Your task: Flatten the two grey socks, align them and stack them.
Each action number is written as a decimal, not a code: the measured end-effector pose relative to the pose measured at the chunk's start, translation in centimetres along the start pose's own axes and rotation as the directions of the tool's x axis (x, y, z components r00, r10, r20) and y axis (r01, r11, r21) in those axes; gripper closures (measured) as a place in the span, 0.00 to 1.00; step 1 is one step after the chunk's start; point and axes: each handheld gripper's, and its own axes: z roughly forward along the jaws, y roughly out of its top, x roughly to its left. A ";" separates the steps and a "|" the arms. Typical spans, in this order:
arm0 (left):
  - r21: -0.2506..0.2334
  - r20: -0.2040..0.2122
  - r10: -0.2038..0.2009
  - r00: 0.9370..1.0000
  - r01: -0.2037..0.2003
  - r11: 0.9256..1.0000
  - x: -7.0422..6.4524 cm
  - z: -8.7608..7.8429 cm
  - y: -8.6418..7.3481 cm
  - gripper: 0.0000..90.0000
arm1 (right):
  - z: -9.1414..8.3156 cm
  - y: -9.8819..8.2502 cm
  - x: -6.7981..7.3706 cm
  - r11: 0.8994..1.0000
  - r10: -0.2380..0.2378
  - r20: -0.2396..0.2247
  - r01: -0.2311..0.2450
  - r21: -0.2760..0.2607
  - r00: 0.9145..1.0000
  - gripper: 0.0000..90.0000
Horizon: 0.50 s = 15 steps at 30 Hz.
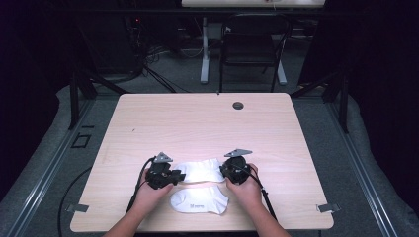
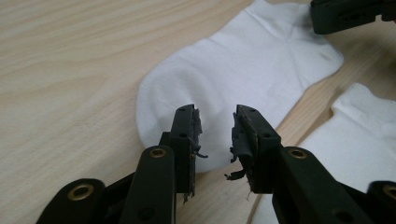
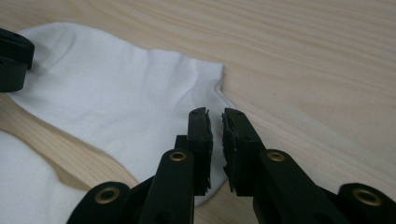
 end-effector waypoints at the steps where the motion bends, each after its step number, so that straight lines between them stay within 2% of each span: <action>1: -0.004 -0.001 -0.003 1.000 0.003 1.000 0.2 -0.2 0.1 0.76 | -0.2 0.0 0.0 1.000 0.005 0.001 -0.005 -0.003 1.000 0.89; 3: -0.016 -0.016 -0.007 1.000 0.007 1.000 0.4 -0.5 0.2 0.74 | -0.4 0.1 -0.1 1.000 -0.005 0.012 0.005 -0.003 1.000 0.88; 8: -0.035 -0.042 -0.027 0.999 0.026 0.999 1.1 -0.8 0.3 0.67 | -0.6 0.1 -0.4 1.000 0.012 0.026 -0.012 -0.003 1.000 0.83; 15: -0.031 -0.080 -0.044 0.996 0.042 0.999 2.0 -0.6 0.3 0.66 | -0.4 -0.3 -0.3 1.000 0.021 0.032 -0.022 0.012 0.999 0.78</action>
